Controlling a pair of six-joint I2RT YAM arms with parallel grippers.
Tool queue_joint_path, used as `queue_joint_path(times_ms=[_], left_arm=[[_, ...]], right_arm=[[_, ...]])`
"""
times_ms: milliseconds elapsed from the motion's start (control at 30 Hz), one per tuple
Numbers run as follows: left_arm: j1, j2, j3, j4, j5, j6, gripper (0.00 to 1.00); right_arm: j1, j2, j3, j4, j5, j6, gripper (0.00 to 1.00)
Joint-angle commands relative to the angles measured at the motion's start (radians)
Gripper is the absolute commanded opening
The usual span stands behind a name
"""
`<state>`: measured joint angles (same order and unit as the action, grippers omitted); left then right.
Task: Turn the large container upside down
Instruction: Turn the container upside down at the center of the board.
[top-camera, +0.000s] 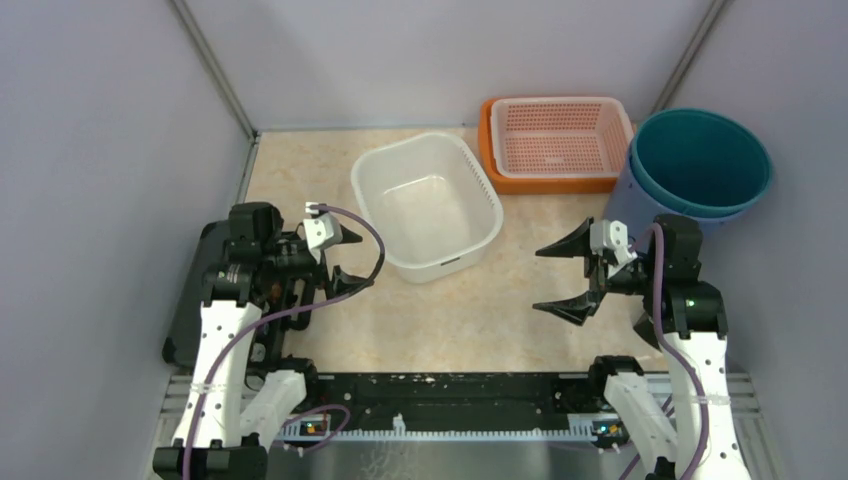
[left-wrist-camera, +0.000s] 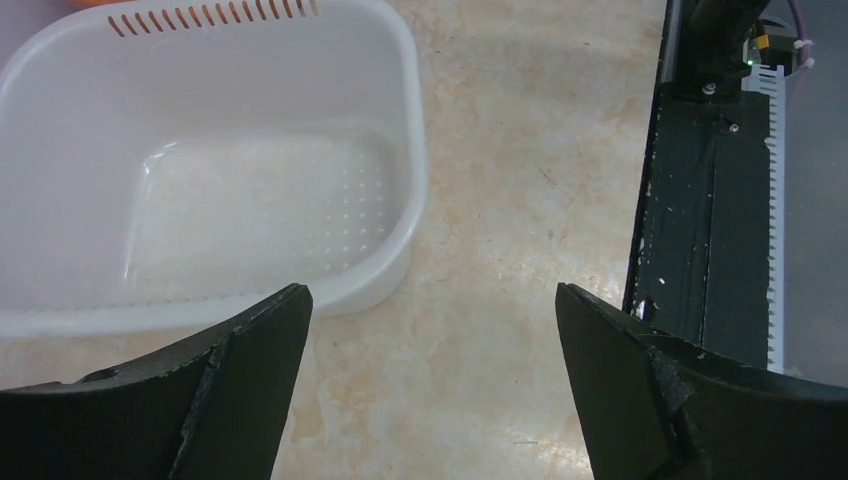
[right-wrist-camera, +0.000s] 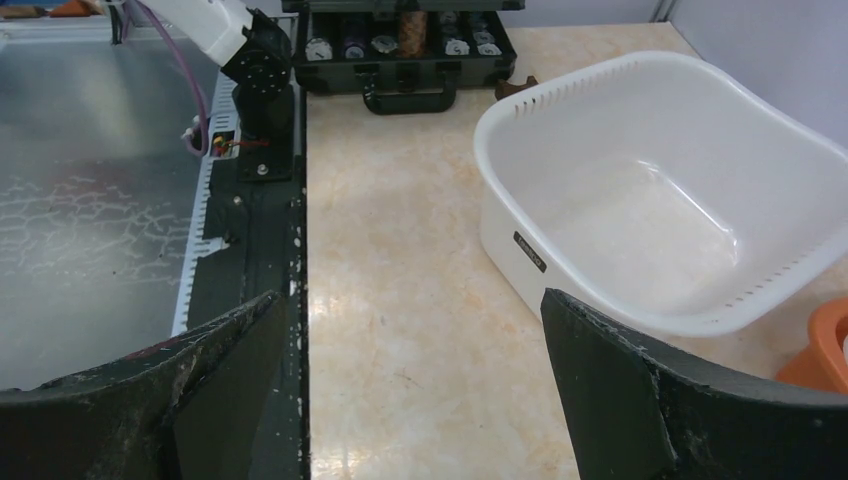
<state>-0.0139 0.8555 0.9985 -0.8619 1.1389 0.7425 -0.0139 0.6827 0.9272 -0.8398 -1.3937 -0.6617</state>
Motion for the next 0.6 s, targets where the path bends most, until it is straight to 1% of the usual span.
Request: queue_joint_path(times_ms=[0, 567], left_arm=[[0.008, 0.005, 0.020, 0.011, 0.022, -0.004, 0.99], [0.007, -0.001, 0.015, -0.006, 0.036, 0.019, 0.99]], right_arm=[[0.000, 0.001, 0.000, -0.001, -0.033, -0.032, 0.99], [0.000, -0.005, -0.002, -0.010, -0.033, -0.048, 0.99]])
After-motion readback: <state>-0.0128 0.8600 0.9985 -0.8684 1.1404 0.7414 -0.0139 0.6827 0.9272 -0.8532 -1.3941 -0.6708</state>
